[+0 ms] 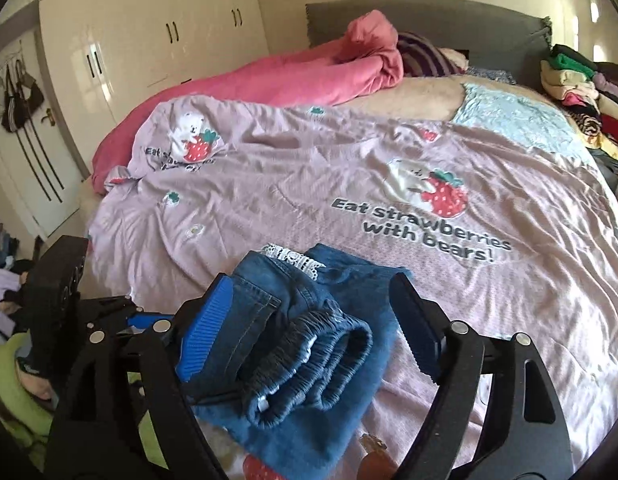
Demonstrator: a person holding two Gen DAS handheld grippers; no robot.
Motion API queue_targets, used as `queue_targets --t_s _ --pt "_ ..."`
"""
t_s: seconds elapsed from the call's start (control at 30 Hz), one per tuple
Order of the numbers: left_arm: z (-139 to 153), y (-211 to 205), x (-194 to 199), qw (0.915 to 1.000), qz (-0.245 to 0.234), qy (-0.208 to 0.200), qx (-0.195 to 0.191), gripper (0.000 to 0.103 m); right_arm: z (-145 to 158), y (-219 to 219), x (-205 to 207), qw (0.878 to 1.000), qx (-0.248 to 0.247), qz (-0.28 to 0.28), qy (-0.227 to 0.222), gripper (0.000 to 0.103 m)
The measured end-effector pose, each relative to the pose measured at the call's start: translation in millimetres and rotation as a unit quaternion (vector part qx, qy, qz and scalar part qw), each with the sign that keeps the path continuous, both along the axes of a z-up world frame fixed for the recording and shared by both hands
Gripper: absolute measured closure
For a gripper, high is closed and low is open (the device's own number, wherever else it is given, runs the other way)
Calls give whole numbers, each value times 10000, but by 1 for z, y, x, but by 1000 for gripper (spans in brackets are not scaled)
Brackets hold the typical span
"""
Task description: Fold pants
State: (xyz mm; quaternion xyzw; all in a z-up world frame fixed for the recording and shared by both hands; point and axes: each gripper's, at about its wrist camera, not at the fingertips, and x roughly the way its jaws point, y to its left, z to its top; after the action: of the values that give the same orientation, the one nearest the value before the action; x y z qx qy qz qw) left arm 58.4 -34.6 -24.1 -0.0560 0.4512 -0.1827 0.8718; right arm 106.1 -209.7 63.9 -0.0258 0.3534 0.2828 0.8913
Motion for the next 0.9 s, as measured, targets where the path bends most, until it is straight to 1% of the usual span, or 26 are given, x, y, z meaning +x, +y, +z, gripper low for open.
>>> queue_targets --t_s 0.03,0.07,0.53,0.9 --pt "2 1 -1 10000 29 -13 9 14 1 -3 -2 10000 11 -33 -24 25" --pt "3 1 -1 10000 59 -20 20 6 2 -5 -4 10000 25 -69 -42 23" --pt "10 8 1 9994 300 -106 138 5 -8 -36 -17 9989 -19 -470 9 21" --pt "15 12 0 9987 434 -155 217 5 -15 -41 -25 9988 -93 -479 74 19"
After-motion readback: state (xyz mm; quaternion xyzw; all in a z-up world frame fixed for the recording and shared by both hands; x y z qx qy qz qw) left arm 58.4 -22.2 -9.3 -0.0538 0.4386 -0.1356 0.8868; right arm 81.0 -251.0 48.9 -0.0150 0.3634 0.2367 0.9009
